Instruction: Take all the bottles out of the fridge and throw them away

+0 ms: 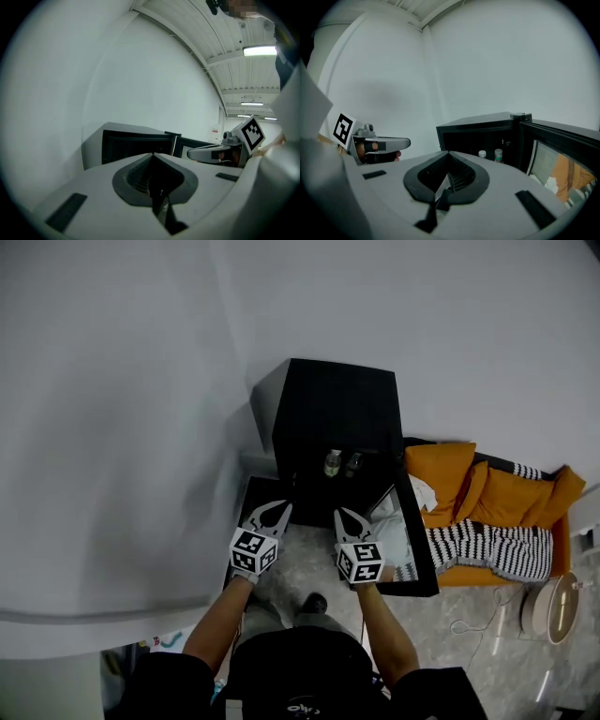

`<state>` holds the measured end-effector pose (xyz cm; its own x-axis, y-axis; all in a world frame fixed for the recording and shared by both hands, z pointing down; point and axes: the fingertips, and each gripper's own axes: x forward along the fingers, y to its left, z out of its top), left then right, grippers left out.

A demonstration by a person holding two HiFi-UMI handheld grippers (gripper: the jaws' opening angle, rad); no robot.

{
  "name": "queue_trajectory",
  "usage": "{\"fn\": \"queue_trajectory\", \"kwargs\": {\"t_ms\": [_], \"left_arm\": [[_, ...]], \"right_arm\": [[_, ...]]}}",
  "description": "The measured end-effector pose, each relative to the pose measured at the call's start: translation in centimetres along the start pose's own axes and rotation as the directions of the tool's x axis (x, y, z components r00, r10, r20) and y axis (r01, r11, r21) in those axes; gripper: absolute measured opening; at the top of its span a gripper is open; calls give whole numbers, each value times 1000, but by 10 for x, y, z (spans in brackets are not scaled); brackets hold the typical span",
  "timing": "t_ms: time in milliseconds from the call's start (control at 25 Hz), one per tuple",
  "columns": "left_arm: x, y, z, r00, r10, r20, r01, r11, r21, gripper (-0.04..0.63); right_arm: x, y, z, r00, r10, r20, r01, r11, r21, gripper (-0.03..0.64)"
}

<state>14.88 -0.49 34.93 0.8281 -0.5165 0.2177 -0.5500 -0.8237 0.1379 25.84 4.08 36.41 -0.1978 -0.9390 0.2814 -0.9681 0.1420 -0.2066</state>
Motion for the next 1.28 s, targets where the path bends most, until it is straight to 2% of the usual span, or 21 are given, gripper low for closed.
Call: {"fn": "queue_trajectory", "kwargs": {"t_ms": [640,960,1280], "left_arm": [[10,-38,-5,1000,-25,-9,25,999,22,2],[24,-34,-8,998,-58,-8,59,998,36,2],[53,-5,-21,996,-83,-20,84,996,24,2]], "right_arm": [[-15,-29,-4,999,-33,9,33,999,-37,8],[13,-44,-13,998,-67,-1,67,996,-66,8],[70,-64,-27,994,-109,-15,107,990,-90,9]]}}
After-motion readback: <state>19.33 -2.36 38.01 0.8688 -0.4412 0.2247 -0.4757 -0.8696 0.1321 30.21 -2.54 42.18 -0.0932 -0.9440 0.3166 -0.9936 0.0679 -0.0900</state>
